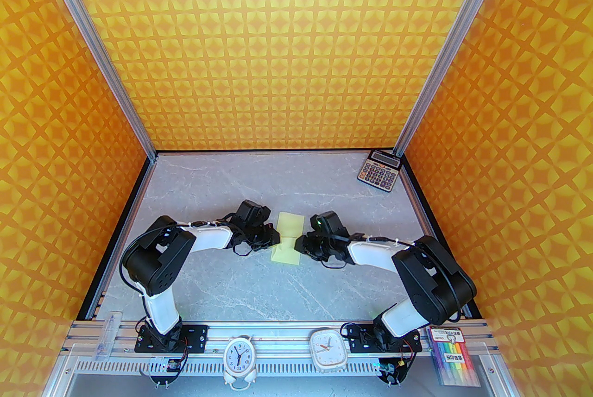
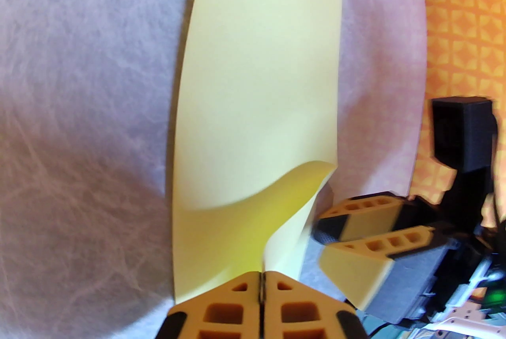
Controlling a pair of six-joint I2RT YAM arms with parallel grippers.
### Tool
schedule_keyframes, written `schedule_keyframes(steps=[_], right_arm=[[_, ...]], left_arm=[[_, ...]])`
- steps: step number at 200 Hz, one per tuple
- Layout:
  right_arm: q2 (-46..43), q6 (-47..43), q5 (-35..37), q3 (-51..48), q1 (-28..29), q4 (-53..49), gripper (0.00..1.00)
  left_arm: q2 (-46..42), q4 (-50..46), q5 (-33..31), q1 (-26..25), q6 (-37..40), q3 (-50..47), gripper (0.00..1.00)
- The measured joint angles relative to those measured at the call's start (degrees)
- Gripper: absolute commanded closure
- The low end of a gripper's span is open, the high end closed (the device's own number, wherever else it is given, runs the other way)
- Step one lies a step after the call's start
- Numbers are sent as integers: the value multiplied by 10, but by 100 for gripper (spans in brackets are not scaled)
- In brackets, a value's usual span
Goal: Fold a paper plane with a square sheet of paper (fold left side to right side)
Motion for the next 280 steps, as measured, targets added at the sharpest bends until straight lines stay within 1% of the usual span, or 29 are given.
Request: schedule_keyframes(steps=[23,30,70,97,128,148,158,165,175,186,197,199,208,214,232,243,280], right_arm=[[7,44,-8,-17,1,66,63],[7,52,-11,-19,1,78,60],[10,88,-20,-20,1,130,60],[30,113,-26,-27,1,180,62],[60,143,-32,-36,1,234,69],[69,156,-32,-41,1,262,76],[70,161,-32,-45,0,273,78],[70,163,-33,-46,0,279,80],[70,167,-34,-48,0,286,86],[70,169,-35,-50,-1,291,87],[70,170,-35,-52,-3,296,95],[70,170,-36,-52,-3,297,95],[69,169,-36,-53,-3,299,96],[69,171,-36,-53,-4,298,96],[63,170,-36,-55,-7,298,97],[57,169,-36,-56,-9,298,100],[45,169,-37,-57,-11,299,100]], left_arm=[[-8,18,5,0,-19,-3,96],[-11,22,6,0,-24,-3,96],[-23,40,13,2,-38,-3,96],[-23,43,18,3,-42,-3,96],[-23,49,20,3,-44,-9,90],[-23,49,20,4,-44,-10,84],[-23,49,21,4,-43,-10,78],[-23,49,22,4,-42,-10,70],[-23,49,22,5,-43,-10,62],[-23,47,23,7,-40,-10,52],[-23,43,24,11,-41,-10,43],[-23,43,24,12,-39,-10,40],[-23,39,24,17,-34,-10,29],[-24,35,23,21,-30,-10,25],[-32,18,21,31,-28,-12,24],[-36,11,21,34,-26,-12,24],[-35,0,19,36,-30,-19,26]])
